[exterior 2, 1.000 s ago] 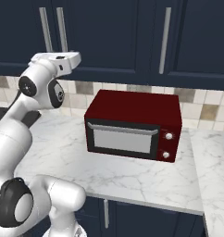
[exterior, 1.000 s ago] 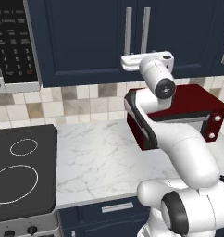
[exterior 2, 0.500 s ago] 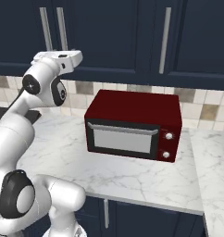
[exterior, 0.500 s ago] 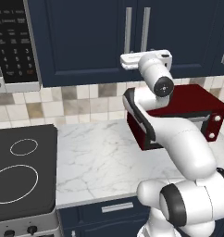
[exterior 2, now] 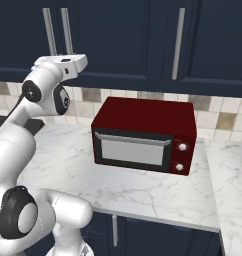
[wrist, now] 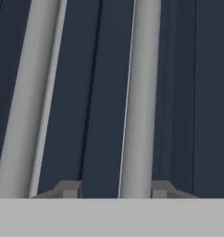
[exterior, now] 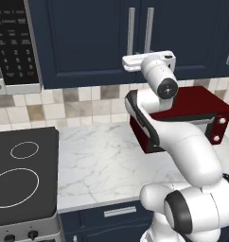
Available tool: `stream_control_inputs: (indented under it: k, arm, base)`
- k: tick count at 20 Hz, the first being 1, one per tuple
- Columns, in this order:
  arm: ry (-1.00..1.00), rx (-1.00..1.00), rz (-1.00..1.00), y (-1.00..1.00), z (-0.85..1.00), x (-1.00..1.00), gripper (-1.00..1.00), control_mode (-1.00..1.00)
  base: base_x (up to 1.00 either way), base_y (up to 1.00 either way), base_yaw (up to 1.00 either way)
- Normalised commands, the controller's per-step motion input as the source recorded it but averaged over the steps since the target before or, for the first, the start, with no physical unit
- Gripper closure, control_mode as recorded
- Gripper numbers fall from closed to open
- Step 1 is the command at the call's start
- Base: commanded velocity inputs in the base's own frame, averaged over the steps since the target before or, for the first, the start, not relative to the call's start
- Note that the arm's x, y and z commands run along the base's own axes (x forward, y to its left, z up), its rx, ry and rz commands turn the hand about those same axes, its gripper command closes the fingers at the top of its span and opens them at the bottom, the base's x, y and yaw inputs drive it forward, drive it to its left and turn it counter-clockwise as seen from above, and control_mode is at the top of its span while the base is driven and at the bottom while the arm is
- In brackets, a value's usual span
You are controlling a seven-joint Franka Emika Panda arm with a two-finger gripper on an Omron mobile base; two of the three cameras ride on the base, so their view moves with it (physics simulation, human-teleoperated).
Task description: Get the candle and the beer from the cabinet and move them to the dining counter.
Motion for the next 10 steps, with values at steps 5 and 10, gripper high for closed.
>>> stream_control_inputs:
  k: [5, 10]
  arm:
    - [0.01, -0.01, 0.00, 0.01, -0.15, 0.00, 1.00, -1.00]
    - [0.01, 0.00, 0.00, -0.21, -0.01, -0.05, 1.00, -1.00]
  base:
    - [0.00, 0.00, 0.00]
    - [0.00, 0.00, 0.00]
